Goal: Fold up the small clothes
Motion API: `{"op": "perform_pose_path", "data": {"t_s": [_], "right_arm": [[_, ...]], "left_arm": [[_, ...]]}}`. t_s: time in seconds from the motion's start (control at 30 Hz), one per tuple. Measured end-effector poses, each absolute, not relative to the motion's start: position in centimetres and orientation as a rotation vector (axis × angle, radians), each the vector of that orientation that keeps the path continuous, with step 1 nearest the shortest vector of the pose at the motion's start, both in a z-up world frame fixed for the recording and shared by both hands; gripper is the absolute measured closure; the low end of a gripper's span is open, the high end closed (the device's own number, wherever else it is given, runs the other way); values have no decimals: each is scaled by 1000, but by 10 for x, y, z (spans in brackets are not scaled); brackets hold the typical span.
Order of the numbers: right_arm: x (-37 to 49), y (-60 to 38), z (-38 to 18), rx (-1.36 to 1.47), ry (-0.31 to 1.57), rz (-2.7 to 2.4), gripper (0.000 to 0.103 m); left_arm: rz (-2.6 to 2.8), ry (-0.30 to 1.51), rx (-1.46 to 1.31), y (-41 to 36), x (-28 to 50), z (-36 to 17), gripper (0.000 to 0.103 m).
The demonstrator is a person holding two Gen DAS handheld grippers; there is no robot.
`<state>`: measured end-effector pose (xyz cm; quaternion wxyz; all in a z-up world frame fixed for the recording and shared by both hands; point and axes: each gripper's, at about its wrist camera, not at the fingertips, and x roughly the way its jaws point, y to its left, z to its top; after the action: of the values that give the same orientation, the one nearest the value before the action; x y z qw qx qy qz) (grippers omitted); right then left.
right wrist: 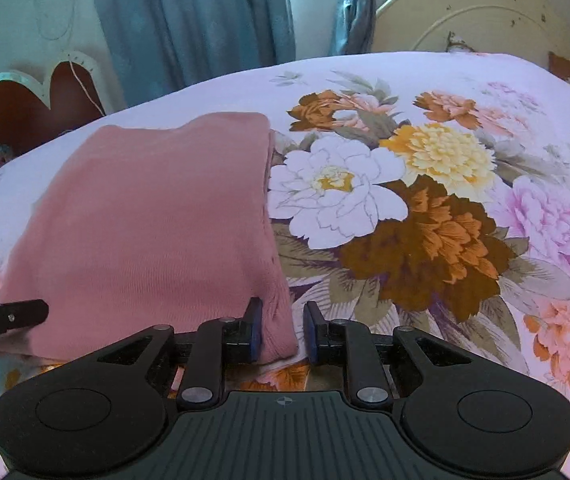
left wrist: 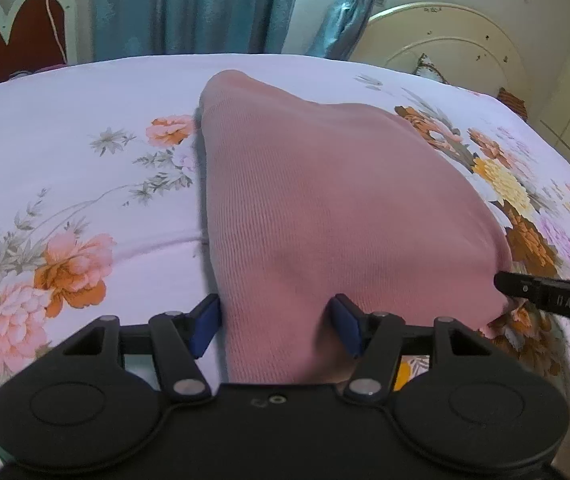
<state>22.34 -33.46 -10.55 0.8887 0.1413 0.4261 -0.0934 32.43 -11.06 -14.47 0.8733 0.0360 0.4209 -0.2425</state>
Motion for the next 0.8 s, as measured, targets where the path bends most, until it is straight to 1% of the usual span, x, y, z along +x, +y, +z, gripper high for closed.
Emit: {"op": "perform_pose_path", "data": {"t_s": [0.1,0.17,0.2,0.23,0.27,0.3,0.33,0.57,0.67,0.8], "right_arm": [[225,-329,-97,273,892,-196,83],[224,-325,-90,254,887,-196,83],[223,-323,-86,250,882,-193,82],[225,-323,-83,252,877,-190,79],[224,-322,-79,253,868,-193,58],[224,-322,-74,251,853,-197,29],[224,-321,-70,242,831,-196,25],[255,-328,-56,222,801,-117,25],[269,-334,-56,249,794,-91,25],[283,-338,-59,215,797,-59,25]], "left_arm": [[-518,887,78,-110,326,-141,40],[-518,887,73,-108,327,-138,33],[-519,887,68,-107,328,-135,31],[-519,884,61,-106,328,-133,30],[-518,880,53,-105,328,-131,28],[-517,875,46,-104,328,-128,27],[-516,868,39,-104,328,-125,25],[-479,813,24,-109,335,-103,17],[-453,813,30,-113,344,-98,17],[-427,828,15,-118,357,-95,17]]}}
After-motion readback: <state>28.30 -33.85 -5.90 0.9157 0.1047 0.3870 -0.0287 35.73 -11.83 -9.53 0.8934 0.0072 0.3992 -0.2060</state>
